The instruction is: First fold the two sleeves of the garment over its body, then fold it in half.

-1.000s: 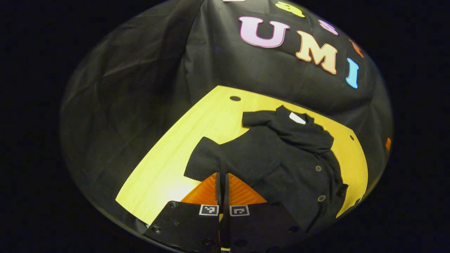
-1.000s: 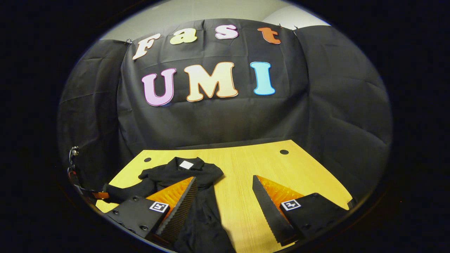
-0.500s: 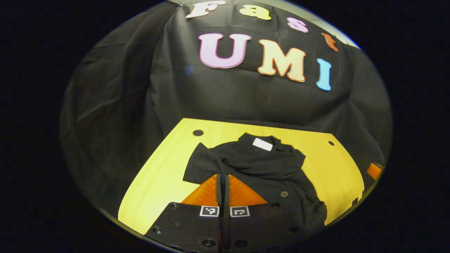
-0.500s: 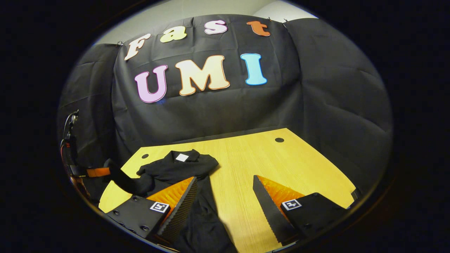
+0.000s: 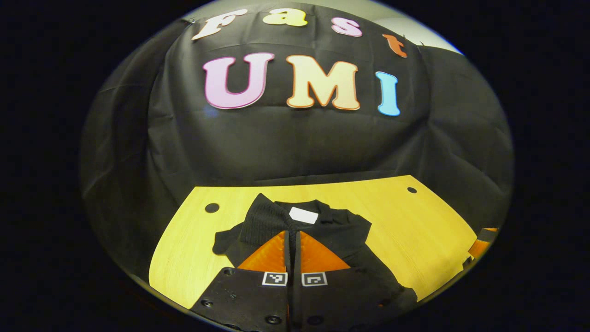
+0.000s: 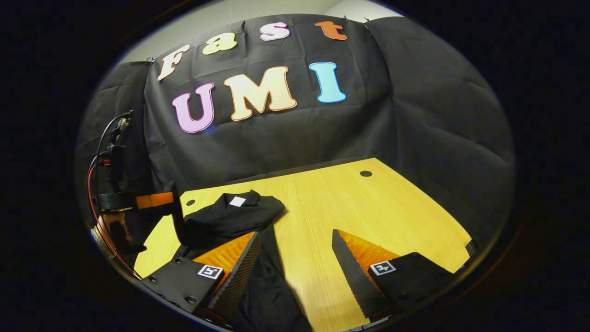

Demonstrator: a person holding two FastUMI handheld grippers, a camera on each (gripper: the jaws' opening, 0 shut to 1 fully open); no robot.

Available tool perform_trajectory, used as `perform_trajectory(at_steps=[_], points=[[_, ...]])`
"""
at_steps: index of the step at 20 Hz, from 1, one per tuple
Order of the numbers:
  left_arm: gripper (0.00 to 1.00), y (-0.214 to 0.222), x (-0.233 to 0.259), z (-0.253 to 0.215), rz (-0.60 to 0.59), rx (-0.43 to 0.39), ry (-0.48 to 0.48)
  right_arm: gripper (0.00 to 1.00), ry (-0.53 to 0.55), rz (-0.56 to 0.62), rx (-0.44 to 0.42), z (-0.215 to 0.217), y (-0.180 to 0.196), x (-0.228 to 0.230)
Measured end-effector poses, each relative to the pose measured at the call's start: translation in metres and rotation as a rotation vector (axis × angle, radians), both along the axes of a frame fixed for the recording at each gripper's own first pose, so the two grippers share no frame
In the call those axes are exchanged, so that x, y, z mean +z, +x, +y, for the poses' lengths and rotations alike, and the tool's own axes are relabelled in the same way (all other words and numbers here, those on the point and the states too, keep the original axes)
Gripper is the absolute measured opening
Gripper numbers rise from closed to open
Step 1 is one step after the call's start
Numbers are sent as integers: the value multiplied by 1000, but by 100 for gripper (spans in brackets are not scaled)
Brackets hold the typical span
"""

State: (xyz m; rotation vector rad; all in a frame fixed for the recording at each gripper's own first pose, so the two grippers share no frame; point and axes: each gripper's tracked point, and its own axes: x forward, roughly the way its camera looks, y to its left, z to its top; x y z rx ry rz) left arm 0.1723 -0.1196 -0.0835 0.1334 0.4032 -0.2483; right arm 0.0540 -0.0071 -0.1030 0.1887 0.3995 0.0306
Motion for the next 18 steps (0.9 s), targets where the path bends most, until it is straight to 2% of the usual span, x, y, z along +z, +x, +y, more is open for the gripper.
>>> perform_trajectory(at_steps=[7,8,11,12,13,14,16,17,18], points=[[0,27,-29,-71,26,-112,14,99,10,39,2,-3,0,-14],[0,30,-35,-80,37,-124,15,96,2,41,-1,-6,0,-15],[0,36,-57,-104,76,-156,24,99,-1,46,-12,-12,1,-18],[0,38,-66,-109,91,-166,33,96,3,47,-16,-13,0,-20],[0,40,-75,-115,103,-174,42,99,6,50,-21,-15,1,-22],[0,43,-83,-120,114,-180,49,96,7,53,-23,-16,1,-24],[0,46,-97,-127,140,-188,62,99,8,61,-26,-16,0,-29],[0,48,-104,-130,146,-192,74,96,5,65,-26,-17,1,-31],[0,51,-110,-132,150,-194,91,99,3,70,-24,-16,0,-34]])
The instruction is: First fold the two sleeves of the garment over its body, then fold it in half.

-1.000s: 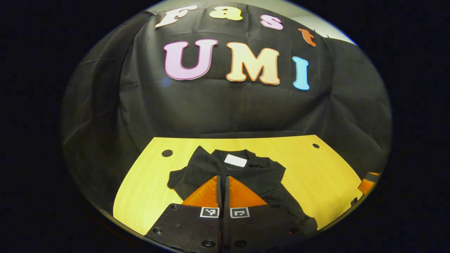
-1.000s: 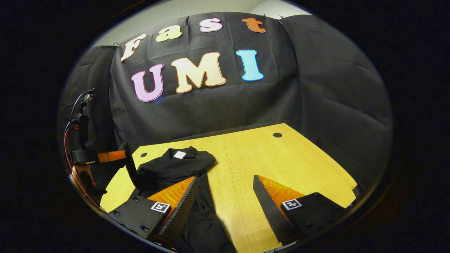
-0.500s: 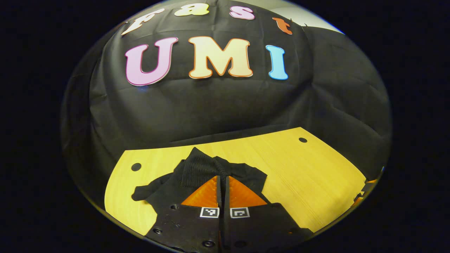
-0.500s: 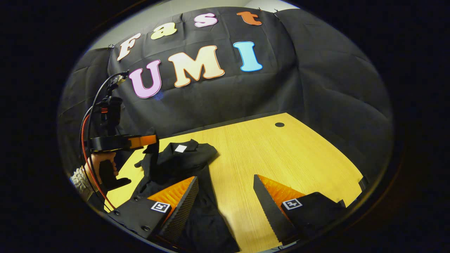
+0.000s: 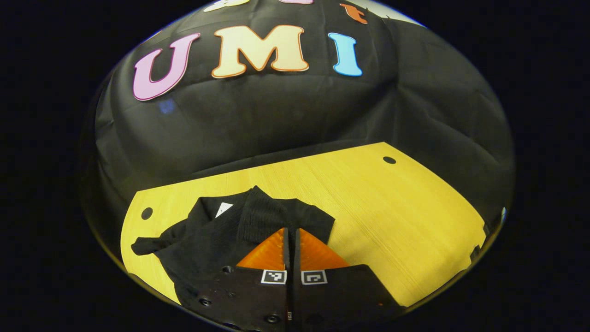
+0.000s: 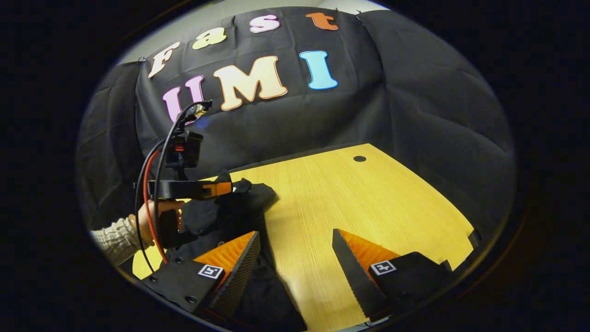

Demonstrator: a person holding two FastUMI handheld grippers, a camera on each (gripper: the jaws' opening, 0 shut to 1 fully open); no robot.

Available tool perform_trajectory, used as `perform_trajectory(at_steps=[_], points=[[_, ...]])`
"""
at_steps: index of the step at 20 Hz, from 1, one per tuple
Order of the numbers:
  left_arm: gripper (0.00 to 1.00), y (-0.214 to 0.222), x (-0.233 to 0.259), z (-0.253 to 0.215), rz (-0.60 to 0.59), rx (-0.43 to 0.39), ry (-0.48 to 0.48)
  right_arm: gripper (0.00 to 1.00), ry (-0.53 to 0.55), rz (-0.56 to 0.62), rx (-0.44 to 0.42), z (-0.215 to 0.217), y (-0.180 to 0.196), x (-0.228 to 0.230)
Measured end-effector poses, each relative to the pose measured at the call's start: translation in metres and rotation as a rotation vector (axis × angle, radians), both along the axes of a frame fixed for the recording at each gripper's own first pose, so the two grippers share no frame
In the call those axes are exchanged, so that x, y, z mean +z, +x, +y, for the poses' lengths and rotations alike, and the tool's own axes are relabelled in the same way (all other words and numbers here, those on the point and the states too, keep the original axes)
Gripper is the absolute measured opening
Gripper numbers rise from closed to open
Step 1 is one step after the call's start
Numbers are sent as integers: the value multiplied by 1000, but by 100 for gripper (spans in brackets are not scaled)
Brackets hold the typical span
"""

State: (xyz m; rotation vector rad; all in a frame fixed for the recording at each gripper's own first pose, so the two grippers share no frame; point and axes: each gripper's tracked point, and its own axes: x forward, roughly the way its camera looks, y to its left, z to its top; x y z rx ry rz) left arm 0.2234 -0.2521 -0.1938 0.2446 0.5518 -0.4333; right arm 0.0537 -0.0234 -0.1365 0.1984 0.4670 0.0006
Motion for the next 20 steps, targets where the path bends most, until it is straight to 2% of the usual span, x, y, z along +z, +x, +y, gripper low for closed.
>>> perform_trajectory(at_steps=[1,2,3,4,11,15,16,17,18,20], points=[[0,3,-5,-4,2,-7,12,96,-1,4,4,1,0,-2],[0,5,-10,-8,4,-16,18,99,-3,6,9,1,0,-4],[0,7,-15,-14,7,-25,22,96,-6,10,13,2,0,-5],[0,7,-21,-18,15,-34,26,99,-9,12,16,1,-1,-6],[0,4,-54,-35,74,-53,31,99,3,27,18,3,-1,-15],[7,3,-59,-39,87,-61,27,100,-4,35,22,-1,-4,-21],[23,2,-58,-40,87,-64,29,96,-3,37,22,-2,-4,-22],[29,2,-59,-40,80,-66,31,96,-3,38,23,-3,-4,-23],[48,2,-58,-40,72,-66,34,99,-4,37,24,-3,-4,-23],[87,1,-53,-38,50,-52,34,96,-6,36,26,-4,-6,-24]])
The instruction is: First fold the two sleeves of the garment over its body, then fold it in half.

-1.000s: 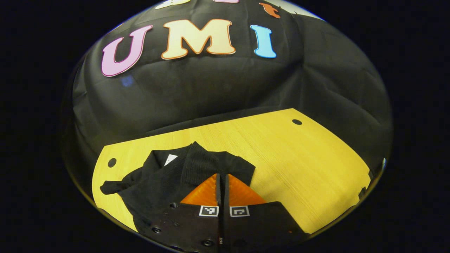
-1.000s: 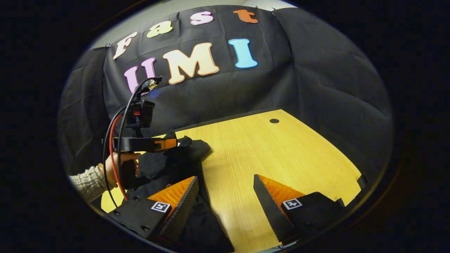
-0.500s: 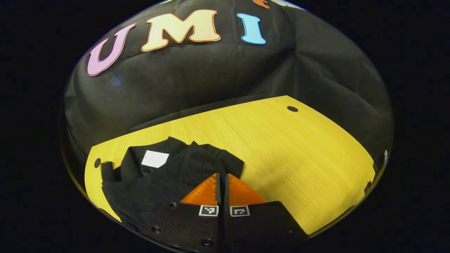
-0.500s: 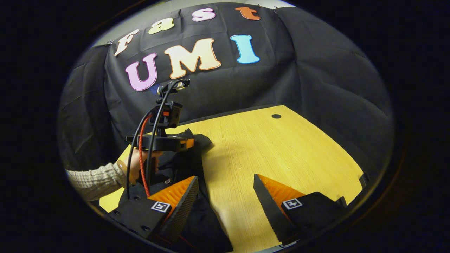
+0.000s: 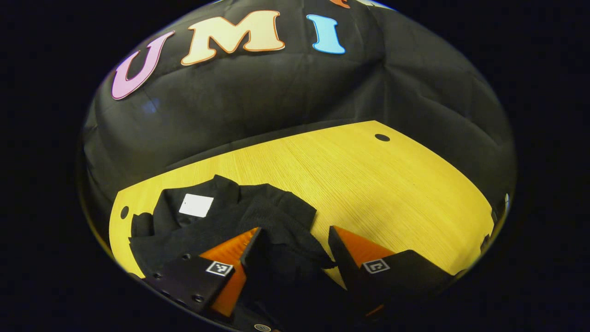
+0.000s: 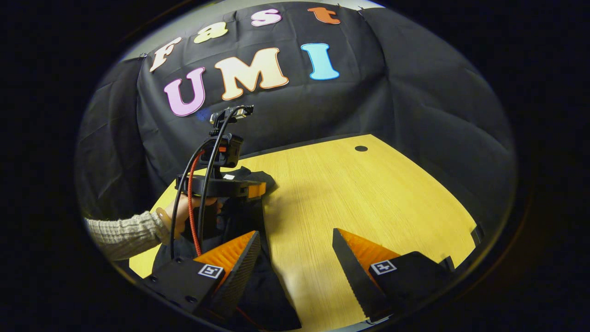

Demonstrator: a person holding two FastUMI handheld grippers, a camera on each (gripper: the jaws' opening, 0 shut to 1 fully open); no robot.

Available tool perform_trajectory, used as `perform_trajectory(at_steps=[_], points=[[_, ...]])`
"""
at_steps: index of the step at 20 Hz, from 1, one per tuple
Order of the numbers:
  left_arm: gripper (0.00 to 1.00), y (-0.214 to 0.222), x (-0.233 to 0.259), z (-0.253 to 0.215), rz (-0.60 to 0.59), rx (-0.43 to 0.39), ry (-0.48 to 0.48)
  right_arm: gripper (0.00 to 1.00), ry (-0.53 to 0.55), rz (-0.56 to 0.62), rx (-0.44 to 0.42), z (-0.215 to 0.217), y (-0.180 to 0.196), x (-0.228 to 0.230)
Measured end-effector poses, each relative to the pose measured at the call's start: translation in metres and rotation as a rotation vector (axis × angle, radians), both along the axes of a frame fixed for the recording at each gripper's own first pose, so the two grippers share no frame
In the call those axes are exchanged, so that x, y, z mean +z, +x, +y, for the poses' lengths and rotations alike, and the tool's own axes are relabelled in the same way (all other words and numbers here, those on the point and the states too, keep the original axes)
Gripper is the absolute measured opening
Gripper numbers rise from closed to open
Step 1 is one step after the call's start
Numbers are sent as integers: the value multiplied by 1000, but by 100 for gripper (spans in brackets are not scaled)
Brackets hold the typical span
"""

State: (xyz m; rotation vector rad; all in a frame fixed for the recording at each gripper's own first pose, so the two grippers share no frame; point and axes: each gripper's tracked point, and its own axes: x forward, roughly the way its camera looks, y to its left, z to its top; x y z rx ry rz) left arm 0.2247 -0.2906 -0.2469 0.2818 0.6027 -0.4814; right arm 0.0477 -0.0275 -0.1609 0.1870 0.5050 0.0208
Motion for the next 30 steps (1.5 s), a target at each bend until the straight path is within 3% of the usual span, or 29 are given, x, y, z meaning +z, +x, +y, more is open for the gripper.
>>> perform_trajectory(at_steps=[3,7,10,13,16,23,25,26,30], points=[[94,-4,19,0,-42,8,-51,96,-2,0,14,2,-4,-2],[93,-8,79,17,-185,13,-112,100,-16,0,55,11,-10,-6],[93,-19,126,45,-293,41,-150,96,-25,3,95,22,-15,-11],[93,-37,156,81,-355,86,-162,100,-34,-6,127,34,-25,-10],[93,-62,178,125,-413,140,-195,99,-52,-10,113,39,-37,-12],[92,-130,154,239,-403,239,-188,100,-33,-16,67,65,-70,-28],[96,-150,146,264,-393,270,-170,100,-34,-11,85,73,-78,-34],[92,-162,138,274,-375,292,-163,100,-35,-4,100,76,-81,-39],[93,-218,101,291,-301,381,-151,100,-46,34,165,79,-97,-59]])
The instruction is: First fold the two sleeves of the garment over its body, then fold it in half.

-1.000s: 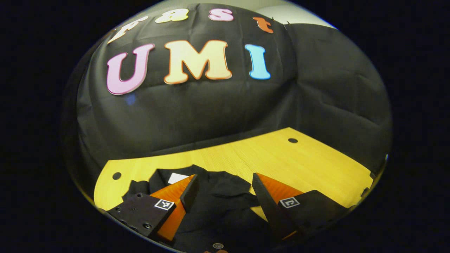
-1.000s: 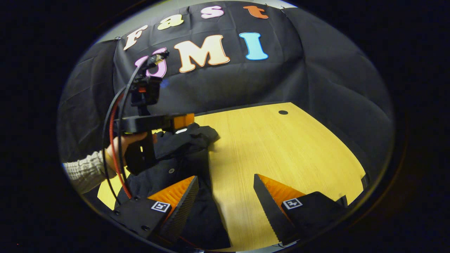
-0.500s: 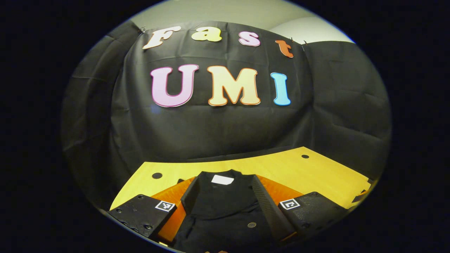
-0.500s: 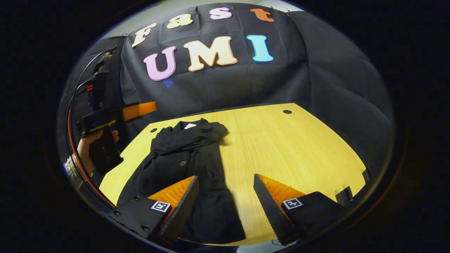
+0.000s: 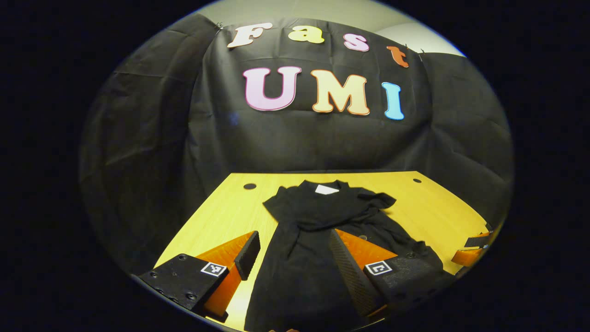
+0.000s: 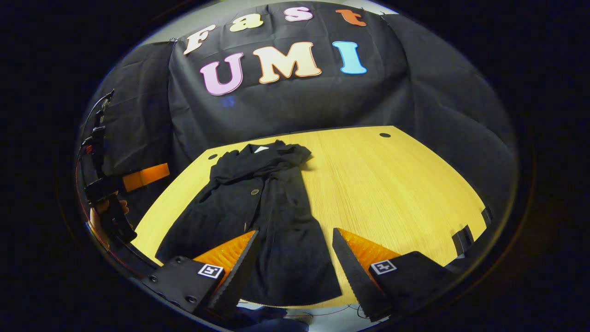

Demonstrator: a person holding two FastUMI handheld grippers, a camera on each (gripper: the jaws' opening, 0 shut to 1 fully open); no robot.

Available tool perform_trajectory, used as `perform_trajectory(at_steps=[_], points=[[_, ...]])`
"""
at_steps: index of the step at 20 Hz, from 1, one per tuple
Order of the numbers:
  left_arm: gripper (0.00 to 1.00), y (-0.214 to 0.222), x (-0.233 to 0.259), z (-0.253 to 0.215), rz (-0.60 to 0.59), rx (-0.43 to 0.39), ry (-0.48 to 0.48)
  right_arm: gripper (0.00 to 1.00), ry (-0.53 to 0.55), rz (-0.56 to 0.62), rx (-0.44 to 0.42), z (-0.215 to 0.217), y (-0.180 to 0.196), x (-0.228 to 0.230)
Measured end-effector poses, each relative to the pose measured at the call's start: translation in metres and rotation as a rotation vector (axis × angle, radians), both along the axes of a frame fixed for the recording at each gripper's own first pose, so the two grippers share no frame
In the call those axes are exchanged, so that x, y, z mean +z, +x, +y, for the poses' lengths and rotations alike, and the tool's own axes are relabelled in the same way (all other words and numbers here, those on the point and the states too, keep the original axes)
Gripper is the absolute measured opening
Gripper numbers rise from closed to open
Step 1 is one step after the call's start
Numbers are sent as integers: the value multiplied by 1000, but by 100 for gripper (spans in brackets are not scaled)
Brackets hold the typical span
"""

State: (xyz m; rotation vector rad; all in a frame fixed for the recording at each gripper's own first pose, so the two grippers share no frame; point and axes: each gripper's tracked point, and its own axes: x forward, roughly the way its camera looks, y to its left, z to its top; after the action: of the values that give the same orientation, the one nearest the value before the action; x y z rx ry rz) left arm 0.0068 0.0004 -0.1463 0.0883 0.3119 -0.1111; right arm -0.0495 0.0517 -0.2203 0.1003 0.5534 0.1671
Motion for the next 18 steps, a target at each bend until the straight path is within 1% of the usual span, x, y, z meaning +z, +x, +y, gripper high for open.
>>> perform_trajectory(at_steps=[3,5,6,7,8,12,14,15,16,18], points=[[93,-40,-31,5,51,40,41,100,27,45,43,2,-14,-20],[93,-63,-49,8,81,64,46,100,20,62,60,0,-22,-32],[93,-74,-57,10,99,80,42,96,14,70,68,-1,-26,-38],[93,-82,-67,11,118,93,37,100,8,71,76,-1,-28,-43],[93,-90,-75,13,133,102,34,100,2,71,82,-1,-30,-48],[94,-108,-103,28,170,123,78,100,-32,83,97,-3,-34,-71],[94,-113,-106,29,188,141,71,100,-41,95,103,-3,-35,-81],[94,-113,-111,27,196,147,58,96,-45,103,103,-4,-36,-85],[92,-115,-116,27,209,152,49,100,-47,104,106,-4,-36,-87],[94,-120,-122,30,223,165,63,100,-59,107,104,-6,-36,-92]])
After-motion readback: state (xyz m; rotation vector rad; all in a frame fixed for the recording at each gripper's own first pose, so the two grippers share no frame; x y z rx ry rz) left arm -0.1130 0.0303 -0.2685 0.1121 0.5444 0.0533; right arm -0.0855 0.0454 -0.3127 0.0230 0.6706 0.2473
